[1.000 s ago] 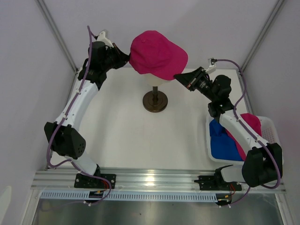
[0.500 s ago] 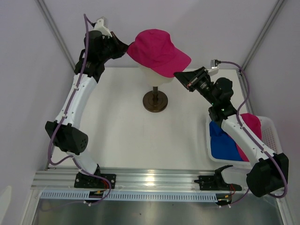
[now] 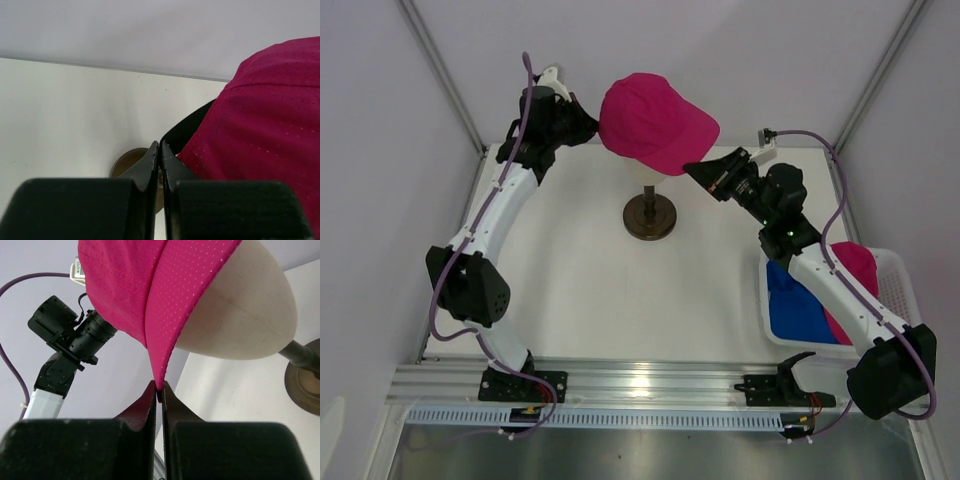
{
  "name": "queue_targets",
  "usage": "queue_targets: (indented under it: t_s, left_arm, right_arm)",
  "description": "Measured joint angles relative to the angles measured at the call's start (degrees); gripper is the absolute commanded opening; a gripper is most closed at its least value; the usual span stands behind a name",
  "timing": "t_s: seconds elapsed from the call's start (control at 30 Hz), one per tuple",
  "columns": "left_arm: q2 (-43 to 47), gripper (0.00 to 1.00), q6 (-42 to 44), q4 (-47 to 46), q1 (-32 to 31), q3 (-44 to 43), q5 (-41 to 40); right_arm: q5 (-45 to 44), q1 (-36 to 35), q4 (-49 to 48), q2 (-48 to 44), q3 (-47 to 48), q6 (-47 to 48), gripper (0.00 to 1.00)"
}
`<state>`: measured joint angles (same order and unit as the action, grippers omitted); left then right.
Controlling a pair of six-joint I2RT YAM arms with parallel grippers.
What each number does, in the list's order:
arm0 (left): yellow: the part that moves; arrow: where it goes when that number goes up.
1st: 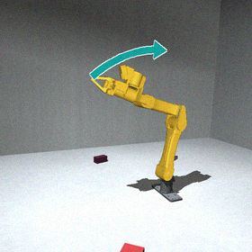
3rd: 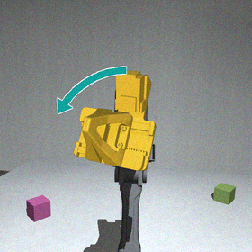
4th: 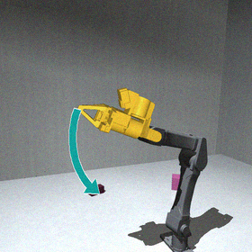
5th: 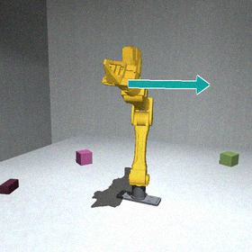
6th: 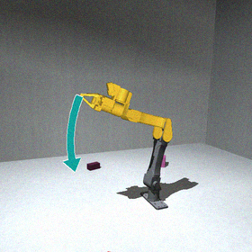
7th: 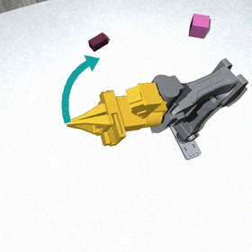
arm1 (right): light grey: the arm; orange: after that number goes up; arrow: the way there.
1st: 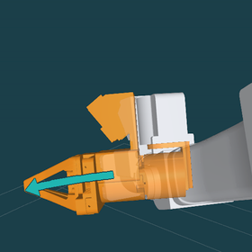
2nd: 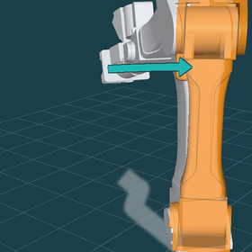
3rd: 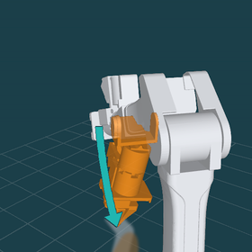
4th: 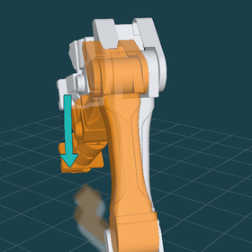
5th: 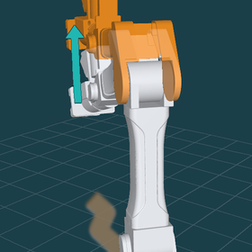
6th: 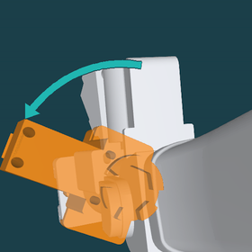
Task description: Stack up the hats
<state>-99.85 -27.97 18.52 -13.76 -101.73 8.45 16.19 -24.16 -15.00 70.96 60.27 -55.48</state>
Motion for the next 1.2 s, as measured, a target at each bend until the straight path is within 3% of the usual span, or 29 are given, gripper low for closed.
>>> queue_targets:
  t_s: [0.2,0.3,0.33,0.43,0.7,0.87,0.9,0.97,1.0,1.2]
  left_arm:
    - [0.00,0.05,-0.02,-0.76,0.00,0.76,-0.79]
    - [0.00,0.06,-0.02,-0.81,0.00,0.81,-0.76]
    - [0.00,0.08,-0.02,-0.83,0.00,0.81,-0.74]
    - [0.00,0.12,0.00,-0.96,0.00,1.03,-0.57]
    - [0.13,0.20,0.22,-1.70,0.02,1.79,-0.31]
    - [1.77,0.37,1.55,-0.98,0.02,4.15,-0.74]
    - [2.32,0.51,2.03,-0.81,0.02,4.68,-0.90]
    - [3.72,0.62,3.37,-0.07,0.02,5.57,-1.68]
    - [4.63,0.76,4.04,0.15,0.02,5.88,-2.34]
    - [13.14,0.89,7.61,0.46,0.07,7.87,-5.88]
  right_arm:
    - [-0.33,-0.11,3.82,0.59,3.39,4.24,0.10]
    - [-0.70,-0.11,5.22,0.50,3.50,5.57,0.34]
    - [-0.79,-0.11,5.86,0.50,3.52,6.08,0.47]
    - [-0.98,0.39,8.07,0.50,3.89,7.82,0.57]
    - [-0.07,7.28,10.47,0.33,8.61,9.79,0.66]
    - [0.26,8.92,10.73,-0.90,10.56,11.19,0.72]
    - [0.35,9.20,11.10,-1.09,10.97,11.63,0.72]
    - [0.68,10.10,11.91,-1.51,11.56,12.28,0.74]
    - [0.72,10.60,12.26,-1.75,11.61,12.52,0.74]
    - [1.31,14.62,15.82,-2.58,11.39,13.53,0.78]
